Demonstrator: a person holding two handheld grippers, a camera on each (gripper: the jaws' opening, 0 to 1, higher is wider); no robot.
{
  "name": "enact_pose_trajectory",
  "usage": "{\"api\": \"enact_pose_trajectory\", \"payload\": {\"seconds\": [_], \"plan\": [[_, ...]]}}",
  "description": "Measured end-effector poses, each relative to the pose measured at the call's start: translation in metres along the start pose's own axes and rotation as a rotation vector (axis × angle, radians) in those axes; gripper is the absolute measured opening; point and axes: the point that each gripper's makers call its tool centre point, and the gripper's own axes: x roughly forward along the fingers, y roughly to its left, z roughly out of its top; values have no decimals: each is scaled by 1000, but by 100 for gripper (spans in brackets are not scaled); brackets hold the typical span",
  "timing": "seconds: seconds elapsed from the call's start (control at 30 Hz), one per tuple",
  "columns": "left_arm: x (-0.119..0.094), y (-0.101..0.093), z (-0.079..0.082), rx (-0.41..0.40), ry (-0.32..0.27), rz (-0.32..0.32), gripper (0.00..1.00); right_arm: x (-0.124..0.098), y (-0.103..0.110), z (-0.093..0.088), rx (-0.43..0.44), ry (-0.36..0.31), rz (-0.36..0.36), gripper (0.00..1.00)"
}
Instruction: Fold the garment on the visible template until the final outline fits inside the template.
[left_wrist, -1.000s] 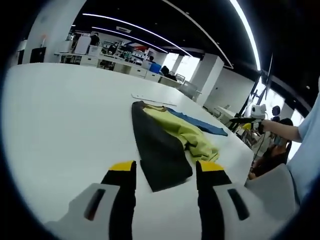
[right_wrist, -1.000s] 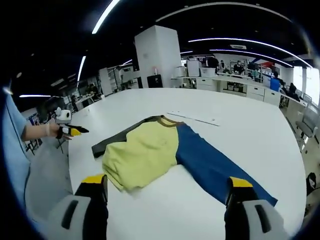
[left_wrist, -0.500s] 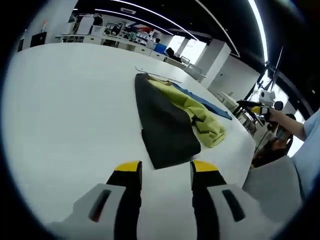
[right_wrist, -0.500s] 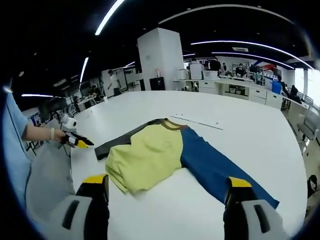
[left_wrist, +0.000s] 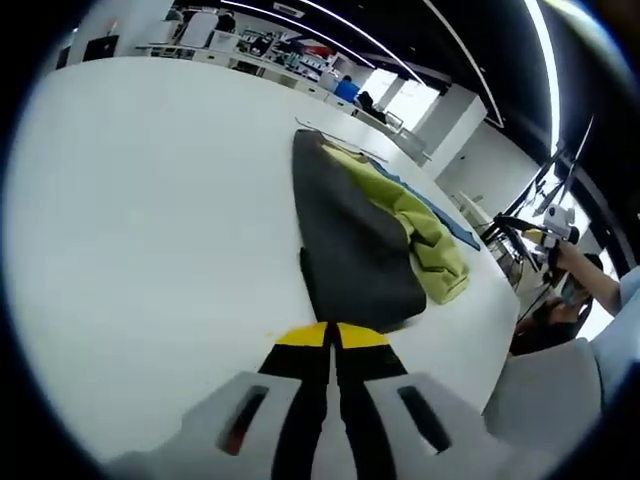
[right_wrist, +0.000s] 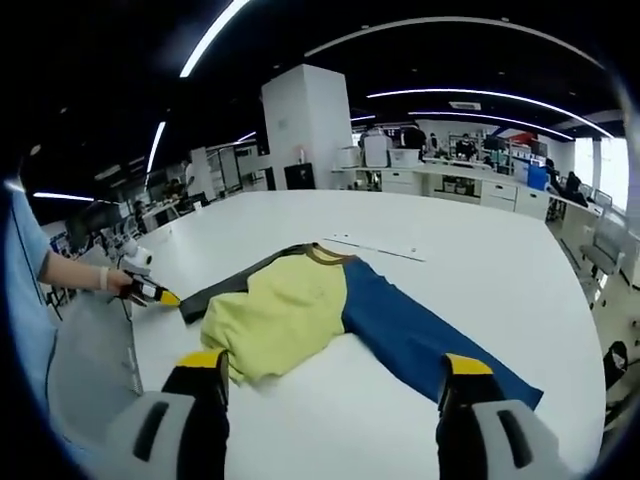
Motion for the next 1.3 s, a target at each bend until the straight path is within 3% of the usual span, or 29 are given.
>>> {"api": "enact_pose_trajectory", "payload": {"seconds": [0.07,0.3,0.5,0.67,1.0,1.3], "plan": [[-3,-9,6,20,-17,-44,0,-2,-1,0,4,-5,-2,85],[-15,-24,35,14,-56,-85,0,-2,-3,-2,24,-11,-6,84],[-22,-56,77,117,-76,-154,0,1,1,-2,26,-16,2,84],[-7,-85,101,190,-77,-209,0,3,3,-2,35,-21,9,84],[56,-120,100,225,17,-287,0,-5,3,-7,42,-26,1,84],[92,-127,88,222,80,-301,0,-13,-3,-21,75,-22,-26,84]]}}
